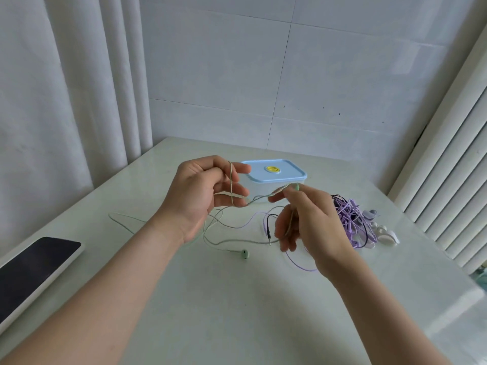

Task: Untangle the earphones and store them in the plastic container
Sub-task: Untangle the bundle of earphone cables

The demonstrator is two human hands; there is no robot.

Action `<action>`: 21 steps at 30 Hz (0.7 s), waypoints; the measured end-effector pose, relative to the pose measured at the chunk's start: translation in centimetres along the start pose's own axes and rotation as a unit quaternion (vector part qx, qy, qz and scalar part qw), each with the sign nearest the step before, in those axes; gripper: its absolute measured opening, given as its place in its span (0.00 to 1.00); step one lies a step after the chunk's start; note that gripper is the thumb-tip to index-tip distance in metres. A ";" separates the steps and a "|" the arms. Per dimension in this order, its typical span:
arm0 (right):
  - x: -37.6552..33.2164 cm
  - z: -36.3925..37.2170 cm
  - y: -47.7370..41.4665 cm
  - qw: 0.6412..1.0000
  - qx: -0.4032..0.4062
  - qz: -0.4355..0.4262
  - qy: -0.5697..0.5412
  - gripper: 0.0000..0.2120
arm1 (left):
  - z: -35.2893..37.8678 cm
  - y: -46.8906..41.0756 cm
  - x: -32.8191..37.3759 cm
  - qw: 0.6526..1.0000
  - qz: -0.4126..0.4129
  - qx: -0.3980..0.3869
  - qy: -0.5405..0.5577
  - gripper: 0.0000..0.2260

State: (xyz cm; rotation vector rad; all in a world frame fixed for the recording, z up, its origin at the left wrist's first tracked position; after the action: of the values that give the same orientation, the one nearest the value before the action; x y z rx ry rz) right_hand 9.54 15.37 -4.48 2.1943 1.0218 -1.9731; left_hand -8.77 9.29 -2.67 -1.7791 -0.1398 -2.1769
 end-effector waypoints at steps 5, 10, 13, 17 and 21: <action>-0.1 3.7 1.3 0.979 -0.204 0.010 0.018 0.25 | 0.8 0.5 -0.5 0.997 -0.061 -0.037 -0.015 0.16; 1.6 2.9 1.0 0.987 -0.131 0.060 0.075 0.24 | 4.4 2.6 -3.4 0.941 -0.148 -0.260 -0.156 0.13; 2.5 3.5 1.8 0.970 -0.181 0.102 0.122 0.22 | 5.3 3.6 -4.3 0.903 -0.127 -0.292 -0.289 0.08; 3.0 4.0 2.2 0.946 -0.241 0.096 0.193 0.18 | 4.0 2.5 -4.0 0.904 -0.106 -0.200 -0.362 0.06; 3.1 4.6 2.5 0.928 -0.281 0.059 0.239 0.07 | -0.6 -0.5 -2.3 0.930 -0.049 0.031 -0.363 0.07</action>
State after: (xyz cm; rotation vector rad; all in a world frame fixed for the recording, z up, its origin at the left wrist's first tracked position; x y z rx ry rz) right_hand 6.63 12.82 -9.16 2.3347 1.2575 -0.9289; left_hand -9.11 9.97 -4.96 -2.4885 -0.4672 -1.4351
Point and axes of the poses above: each hand's wrist, its own y-axis away from the middle knuckle, its own z-axis out of the palm, x = y × z, the point moved 10 cm from there along -y, towards the middle knuckle, and after that the axes turned 11 degrees about -z, right-handed, at the moved point
